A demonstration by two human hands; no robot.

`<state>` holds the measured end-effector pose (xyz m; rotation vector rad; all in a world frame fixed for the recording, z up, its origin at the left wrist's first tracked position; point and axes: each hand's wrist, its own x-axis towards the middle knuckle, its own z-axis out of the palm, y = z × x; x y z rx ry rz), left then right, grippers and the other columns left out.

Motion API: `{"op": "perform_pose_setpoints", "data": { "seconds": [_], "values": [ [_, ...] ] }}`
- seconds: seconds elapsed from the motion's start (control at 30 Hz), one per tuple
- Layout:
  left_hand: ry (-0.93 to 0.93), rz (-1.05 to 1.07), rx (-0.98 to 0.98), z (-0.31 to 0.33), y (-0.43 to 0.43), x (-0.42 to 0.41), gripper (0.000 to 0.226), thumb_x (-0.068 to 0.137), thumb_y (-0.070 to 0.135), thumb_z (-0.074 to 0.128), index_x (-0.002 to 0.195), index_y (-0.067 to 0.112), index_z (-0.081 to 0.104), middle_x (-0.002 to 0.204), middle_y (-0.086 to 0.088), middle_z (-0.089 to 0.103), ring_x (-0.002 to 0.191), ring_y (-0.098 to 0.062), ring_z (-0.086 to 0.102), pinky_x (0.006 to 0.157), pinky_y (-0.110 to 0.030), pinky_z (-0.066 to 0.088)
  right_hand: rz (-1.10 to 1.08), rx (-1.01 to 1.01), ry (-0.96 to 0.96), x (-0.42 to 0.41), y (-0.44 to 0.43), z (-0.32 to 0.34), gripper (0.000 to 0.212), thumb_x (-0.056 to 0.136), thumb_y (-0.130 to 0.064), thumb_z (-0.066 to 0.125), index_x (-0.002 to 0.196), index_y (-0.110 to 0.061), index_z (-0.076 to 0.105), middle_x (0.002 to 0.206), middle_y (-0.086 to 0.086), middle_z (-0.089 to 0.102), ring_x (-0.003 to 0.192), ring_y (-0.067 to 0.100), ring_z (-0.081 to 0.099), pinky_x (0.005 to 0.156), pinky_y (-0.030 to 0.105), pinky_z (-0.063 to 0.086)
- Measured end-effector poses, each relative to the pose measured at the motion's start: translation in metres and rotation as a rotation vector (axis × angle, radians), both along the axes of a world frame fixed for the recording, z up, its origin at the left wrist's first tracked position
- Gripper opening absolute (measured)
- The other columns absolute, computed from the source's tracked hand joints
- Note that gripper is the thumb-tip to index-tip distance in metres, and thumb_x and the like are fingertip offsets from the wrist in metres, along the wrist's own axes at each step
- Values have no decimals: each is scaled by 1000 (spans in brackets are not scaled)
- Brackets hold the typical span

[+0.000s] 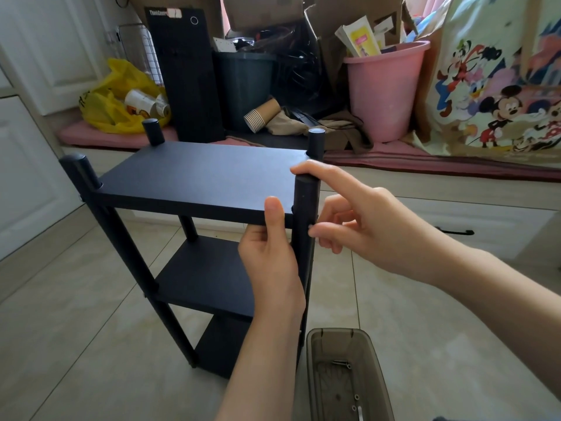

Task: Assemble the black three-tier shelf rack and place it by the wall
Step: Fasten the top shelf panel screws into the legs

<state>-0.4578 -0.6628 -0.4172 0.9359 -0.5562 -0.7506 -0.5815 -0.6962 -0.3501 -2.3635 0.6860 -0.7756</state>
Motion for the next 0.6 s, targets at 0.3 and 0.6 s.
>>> {"op": "perform_pose_setpoints", "data": {
  "seconds": [0.3,0.6],
  "values": [
    [-181,-160,-34,-6,7,12,36,81,65,63,72,30,70,69,5,63,68,-11,65,63,-21,54,24,68,-19,-2,-6,1,66,94,-18,66,141,-54,36,81,-5,69,73,17,67,78,20,55],
    [-106,-237,-62,-7,13,17,29,70,52,72,83,26,76,84,-5,73,78,-18,71,66,-25,56,46,99,-9,-5,-3,4,68,95,-11,65,142,-51,36,82,-5,69,77,15,71,80,21,56]
  ]
}}
